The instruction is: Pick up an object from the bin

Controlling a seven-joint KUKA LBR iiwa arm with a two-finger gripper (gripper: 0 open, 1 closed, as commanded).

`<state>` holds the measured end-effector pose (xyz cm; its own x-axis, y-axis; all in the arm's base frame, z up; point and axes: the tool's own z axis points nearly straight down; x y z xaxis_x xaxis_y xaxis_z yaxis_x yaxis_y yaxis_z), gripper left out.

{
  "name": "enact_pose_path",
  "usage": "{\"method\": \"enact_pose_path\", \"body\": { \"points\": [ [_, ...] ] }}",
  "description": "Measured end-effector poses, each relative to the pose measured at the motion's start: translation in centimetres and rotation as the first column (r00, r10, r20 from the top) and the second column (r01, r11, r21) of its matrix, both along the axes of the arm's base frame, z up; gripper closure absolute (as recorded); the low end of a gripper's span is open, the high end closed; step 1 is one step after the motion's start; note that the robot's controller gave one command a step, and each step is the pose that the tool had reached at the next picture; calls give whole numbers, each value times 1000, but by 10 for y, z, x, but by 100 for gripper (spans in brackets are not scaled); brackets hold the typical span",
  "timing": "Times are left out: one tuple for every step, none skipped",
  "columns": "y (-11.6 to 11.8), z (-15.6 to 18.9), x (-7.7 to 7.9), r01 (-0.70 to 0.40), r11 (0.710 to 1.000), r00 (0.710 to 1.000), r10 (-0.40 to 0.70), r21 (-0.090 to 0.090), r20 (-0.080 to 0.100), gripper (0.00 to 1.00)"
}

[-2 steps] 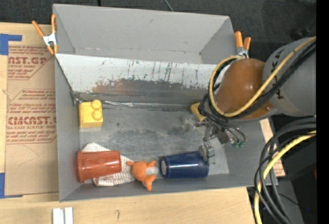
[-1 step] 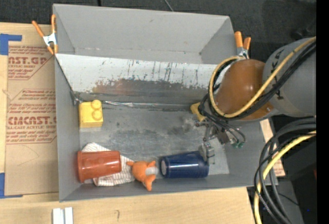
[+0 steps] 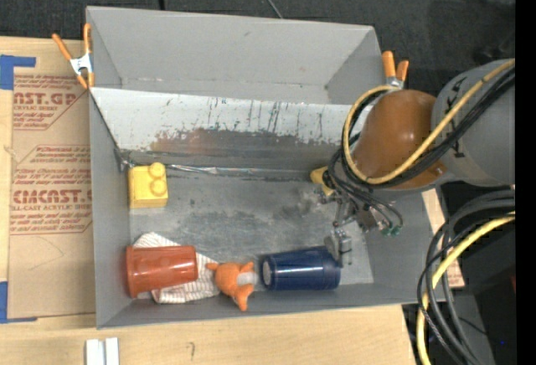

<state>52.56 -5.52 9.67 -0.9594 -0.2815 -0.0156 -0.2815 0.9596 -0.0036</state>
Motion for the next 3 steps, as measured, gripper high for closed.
{"method": "enact_pose_path", "body": {
  "points": [
    [5,31,-19,8,1000,1000,-8,0,-14,0],
    [8,55,-24,-10,1000,1000,10,-1,-12,0],
    [21,12,-35,-133,991,991,133,-3,-8,0]
  ]
}}
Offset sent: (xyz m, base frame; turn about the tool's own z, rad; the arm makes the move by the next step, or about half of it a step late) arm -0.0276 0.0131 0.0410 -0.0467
